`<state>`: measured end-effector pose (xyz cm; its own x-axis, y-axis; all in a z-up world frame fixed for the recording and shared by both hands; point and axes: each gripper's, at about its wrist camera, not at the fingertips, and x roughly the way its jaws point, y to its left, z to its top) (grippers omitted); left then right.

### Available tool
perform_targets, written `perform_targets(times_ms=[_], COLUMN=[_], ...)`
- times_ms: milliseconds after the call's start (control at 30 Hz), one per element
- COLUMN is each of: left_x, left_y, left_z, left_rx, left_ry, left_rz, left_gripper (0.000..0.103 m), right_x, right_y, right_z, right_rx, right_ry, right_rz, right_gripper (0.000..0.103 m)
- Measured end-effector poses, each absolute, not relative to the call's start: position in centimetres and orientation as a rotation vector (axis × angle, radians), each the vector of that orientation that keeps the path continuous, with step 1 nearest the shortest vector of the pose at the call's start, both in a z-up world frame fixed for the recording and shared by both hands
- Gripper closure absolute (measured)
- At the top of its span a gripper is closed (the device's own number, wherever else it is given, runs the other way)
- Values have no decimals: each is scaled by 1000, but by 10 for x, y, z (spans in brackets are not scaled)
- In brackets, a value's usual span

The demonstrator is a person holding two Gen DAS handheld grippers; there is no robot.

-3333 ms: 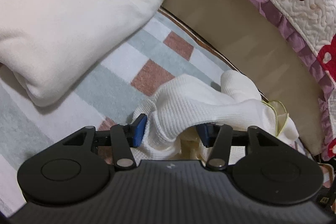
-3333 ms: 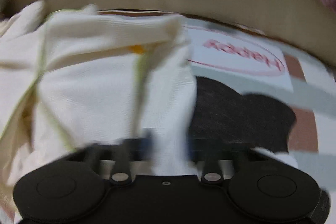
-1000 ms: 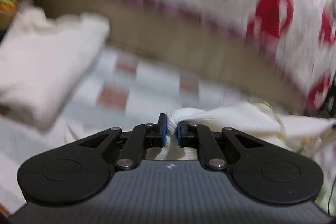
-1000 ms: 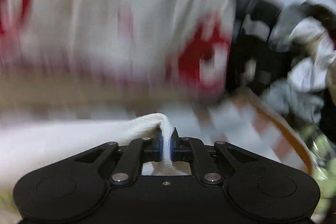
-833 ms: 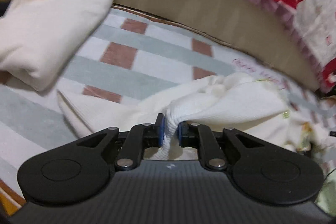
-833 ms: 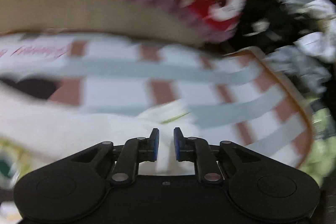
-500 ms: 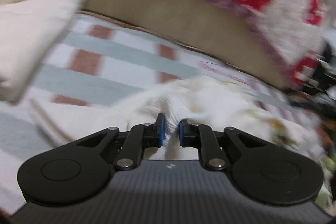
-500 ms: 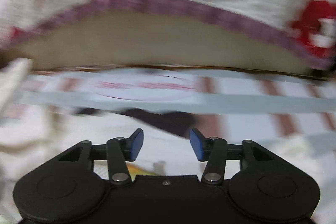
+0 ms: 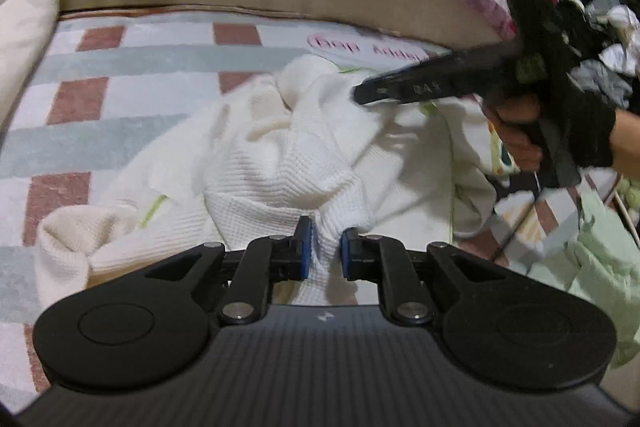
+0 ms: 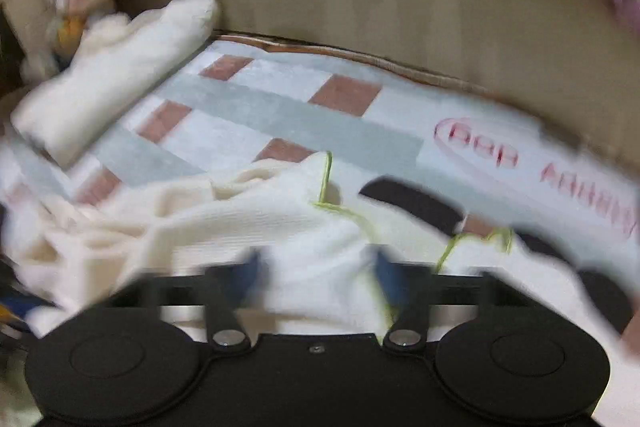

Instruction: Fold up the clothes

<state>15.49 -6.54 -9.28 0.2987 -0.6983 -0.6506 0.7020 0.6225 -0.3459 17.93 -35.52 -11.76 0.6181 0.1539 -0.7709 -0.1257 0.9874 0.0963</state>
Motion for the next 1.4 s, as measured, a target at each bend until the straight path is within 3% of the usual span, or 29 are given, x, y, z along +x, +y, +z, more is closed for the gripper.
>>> perform_targets(times_ms=[100,167,300,367,433,500,567,633,700,733,767,800,867,900,967,1233,1400], left_x=[158,161,167,170,173,176,178,181,183,183,183,183,182,182,180,177,178], left_y=[-53,-41,-34,-35,-42,-50,-58,-63,-67,-69,-71,-73,-74,-73,-70,-23,-10], left_z=[-84,-73,-69,-72,-82,-90,-95,-100,-107,-110,-114,-117,-121,-120,-116,-68,-58], left_rx=[-47,-94,-68,-40,-14,18,27,0,-6,-3,9,29,47,49,41,-192,-285], left_ry=[805,737,701,718,785,843,863,889,908,917,921,921,919,914,882,551,513], left_rz=[-911,-903,-859,-831,-822,-817,-807,-824,-818,-811,-806,-802,-818,-821,-810,-764,-797], left_gripper=[74,58,54,47,45,45,47,47,48,57,69,72,86,87,91,94,92], right_x=[161,145,128,119,113,112,114,125,137,146,153,162,182,189,187,122,66], right_y=[-358,-367,-418,-445,-463,-464,-458,-441,-419,-408,-400,-396,-392,-397,-403,-425,-465], right_z=[-97,-80,-75,-73,-74,-80,-88,-92,-93,-94,-95,-99,-112,-121,-127,-42,-15], right_rx=[28,-3,128,202,293,406,482,488,406,330,272,235,226,302,460,685,601], right_ry=[783,714,756,782,799,799,802,824,836,839,836,842,886,938,964,579,429], right_rz=[93,4,-66,-97,-81,14,93,214,264,225,180,147,104,122,218,361,97], right_gripper=[103,103,103,102,93,88,64,65,58,44,37,36,36,38,91,95,96])
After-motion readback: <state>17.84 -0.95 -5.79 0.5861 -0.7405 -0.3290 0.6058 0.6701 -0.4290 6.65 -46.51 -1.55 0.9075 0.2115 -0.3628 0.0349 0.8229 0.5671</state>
